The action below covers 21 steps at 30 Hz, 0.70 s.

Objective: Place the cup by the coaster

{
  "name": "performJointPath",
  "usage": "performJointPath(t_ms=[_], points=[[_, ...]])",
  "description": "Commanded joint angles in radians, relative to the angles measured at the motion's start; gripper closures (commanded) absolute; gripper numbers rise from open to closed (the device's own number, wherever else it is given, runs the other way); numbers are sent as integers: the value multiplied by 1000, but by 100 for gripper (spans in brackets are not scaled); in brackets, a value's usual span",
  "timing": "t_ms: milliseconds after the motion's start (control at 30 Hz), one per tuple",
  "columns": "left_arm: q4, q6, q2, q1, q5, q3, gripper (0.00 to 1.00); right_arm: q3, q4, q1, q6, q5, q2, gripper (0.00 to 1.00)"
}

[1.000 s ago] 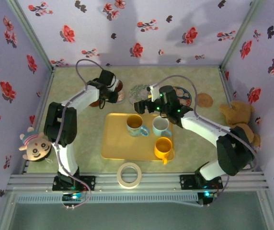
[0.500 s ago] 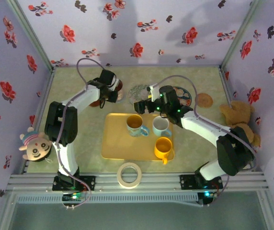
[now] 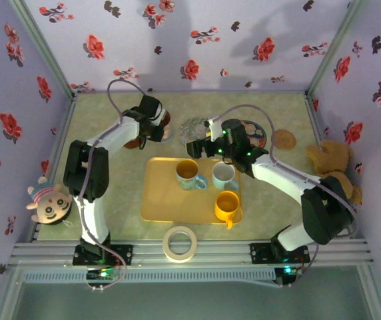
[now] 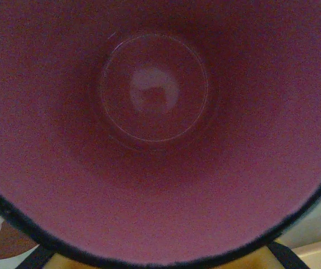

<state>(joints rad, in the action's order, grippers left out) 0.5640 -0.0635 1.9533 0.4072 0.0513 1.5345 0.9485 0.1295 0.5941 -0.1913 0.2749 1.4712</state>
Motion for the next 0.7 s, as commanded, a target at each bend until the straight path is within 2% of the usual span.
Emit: performJointPath(t_ms=[0, 433, 667], points=[[-12, 26, 6, -10, 19, 63, 84, 15, -14, -7, 13, 18, -12, 1], [16, 2, 6, -11, 32, 73, 69, 8, -34, -7, 34, 1, -25, 1], [20, -2, -5, -11, 34, 64, 65, 1, -34, -7, 36, 2, -34, 1]])
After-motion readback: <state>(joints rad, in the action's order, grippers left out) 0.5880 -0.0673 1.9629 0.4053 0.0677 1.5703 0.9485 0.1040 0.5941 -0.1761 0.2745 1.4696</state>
